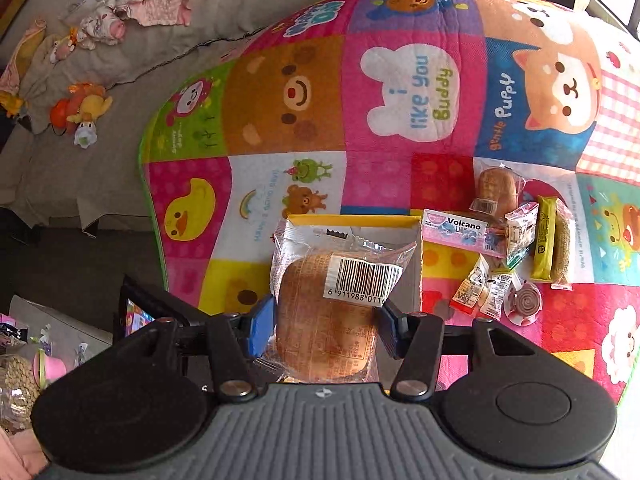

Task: Organize objects
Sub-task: 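Carry the bun over the box and open the right tool, then grasp the clear-wrapped bread with barcode using the right tool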

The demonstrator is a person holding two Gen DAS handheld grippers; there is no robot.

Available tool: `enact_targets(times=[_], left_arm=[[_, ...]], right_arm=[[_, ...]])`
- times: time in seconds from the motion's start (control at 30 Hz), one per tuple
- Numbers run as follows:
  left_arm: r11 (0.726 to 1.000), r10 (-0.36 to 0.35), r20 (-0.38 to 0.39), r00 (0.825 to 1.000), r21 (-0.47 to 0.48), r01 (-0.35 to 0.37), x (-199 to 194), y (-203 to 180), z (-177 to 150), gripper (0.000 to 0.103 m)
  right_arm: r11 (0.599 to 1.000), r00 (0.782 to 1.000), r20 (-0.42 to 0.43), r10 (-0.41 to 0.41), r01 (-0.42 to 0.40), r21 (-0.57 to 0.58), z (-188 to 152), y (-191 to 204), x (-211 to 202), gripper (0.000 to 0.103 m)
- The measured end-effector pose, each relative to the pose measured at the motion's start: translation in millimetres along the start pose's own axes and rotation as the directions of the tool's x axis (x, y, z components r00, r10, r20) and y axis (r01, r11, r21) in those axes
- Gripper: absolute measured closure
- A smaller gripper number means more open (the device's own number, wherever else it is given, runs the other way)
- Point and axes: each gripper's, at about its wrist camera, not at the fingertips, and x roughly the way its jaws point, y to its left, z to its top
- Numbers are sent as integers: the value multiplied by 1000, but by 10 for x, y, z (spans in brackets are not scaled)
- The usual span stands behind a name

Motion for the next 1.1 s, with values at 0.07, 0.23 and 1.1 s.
enact_targets(times=[0.07, 0.23, 1.1], left_arm=[[1000, 2, -2, 1000, -9, -2, 7, 5, 4, 93], [1000, 10, -13, 1000, -18, -10, 39, -1, 34, 93], [966, 133, -128, 983, -204, -157, 227, -120, 132, 93]], right_arm=[[1000, 1000, -1, 0, 0, 4, -9, -18, -8, 50], [1000, 1000, -8, 6, -6, 30, -74, -133, -21, 50], [966, 965, -234, -118, 167, 199, -677, -2422, 556, 40]])
